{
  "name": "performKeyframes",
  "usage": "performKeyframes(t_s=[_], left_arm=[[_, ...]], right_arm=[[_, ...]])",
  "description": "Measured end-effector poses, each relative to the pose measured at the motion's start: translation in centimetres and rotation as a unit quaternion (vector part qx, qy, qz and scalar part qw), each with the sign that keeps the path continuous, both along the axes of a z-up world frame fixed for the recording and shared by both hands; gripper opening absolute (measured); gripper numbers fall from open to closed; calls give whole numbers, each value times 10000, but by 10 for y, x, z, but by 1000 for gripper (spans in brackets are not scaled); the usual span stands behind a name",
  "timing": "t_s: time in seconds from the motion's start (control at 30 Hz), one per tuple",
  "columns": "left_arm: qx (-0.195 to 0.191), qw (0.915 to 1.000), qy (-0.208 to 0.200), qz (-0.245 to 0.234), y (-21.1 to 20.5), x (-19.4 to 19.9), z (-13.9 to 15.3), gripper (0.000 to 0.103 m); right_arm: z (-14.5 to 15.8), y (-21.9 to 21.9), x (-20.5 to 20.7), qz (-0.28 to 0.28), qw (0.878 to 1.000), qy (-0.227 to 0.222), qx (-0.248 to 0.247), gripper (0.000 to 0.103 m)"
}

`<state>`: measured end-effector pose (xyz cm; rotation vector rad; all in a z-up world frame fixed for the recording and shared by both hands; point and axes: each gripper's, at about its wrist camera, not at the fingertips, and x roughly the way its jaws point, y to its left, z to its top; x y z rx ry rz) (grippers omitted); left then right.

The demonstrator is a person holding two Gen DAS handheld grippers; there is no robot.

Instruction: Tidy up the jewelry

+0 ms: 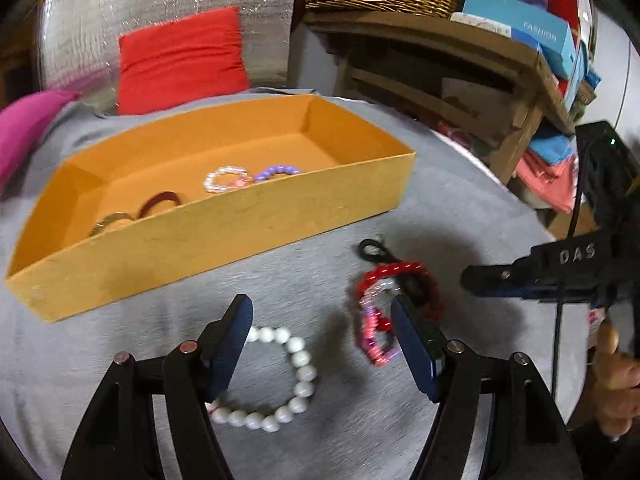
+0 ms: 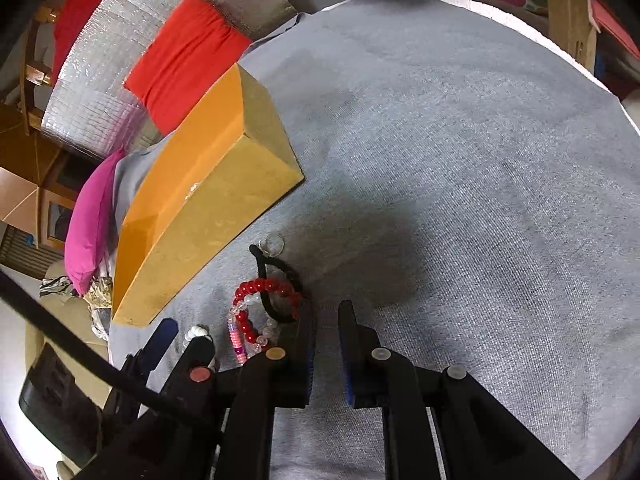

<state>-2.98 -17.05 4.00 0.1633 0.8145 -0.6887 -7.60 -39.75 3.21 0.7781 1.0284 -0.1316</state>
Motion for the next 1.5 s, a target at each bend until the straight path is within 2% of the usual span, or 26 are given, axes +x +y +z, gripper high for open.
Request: performKeyframes(t_s=[0.07,0.13,0.2,0.37,0.4,0.43,0.5,0.7,0.77,0.83,1.03,1.2,1.43,1.5], left_arm=[[-58,9999,59,-105,-4,0,-1,72],[-12,9998,71,-208,-11,1,-6,68],[7,9994,128,-328,-16,2,-9,52],[114,9982,280,-524,-27,3,-21,32],[58,9979,295,-572,-27,3,-21,20],[24,9975,328,-620,-28,3,-20,14],[9,9975,284,-644,-28,1,-19,8],[-158,9968,269,-735,-15,-6,-5,7],[-202,9966,155,-783,-8,-11,3,7],[-255,9962,98,-825,0,-14,9,7],[-268,9970,-1,-721,27,-15,17,7],[-257,9978,73,-610,53,-19,18,7],[-216,9985,16,-505,77,-24,21,7],[-228,9987,5,-454,84,-22,22,7]], right_arm=[[-1,0,0,11,10000,7,11,12],[-1,1,1,12,10000,5,-2,12],[-1,2,3,26,10000,8,-4,12],[-2,7,7,42,10000,40,-62,12],[-2,7,7,36,10000,41,-64,12],[-2,7,7,28,10000,38,-63,12],[-2,10,9,22,10000,6,-59,12],[2,20,19,127,9998,-75,-153,13],[3,21,21,106,9998,-100,-154,29],[4,21,22,44,9998,-194,-99,37],[10,29,30,73,9991,-375,-193,37],[19,40,52,183,9972,-517,-517,37],[3,61,90,376,9949,-134,-926,36],[-3,68,98,404,9924,26,-1158,30]])
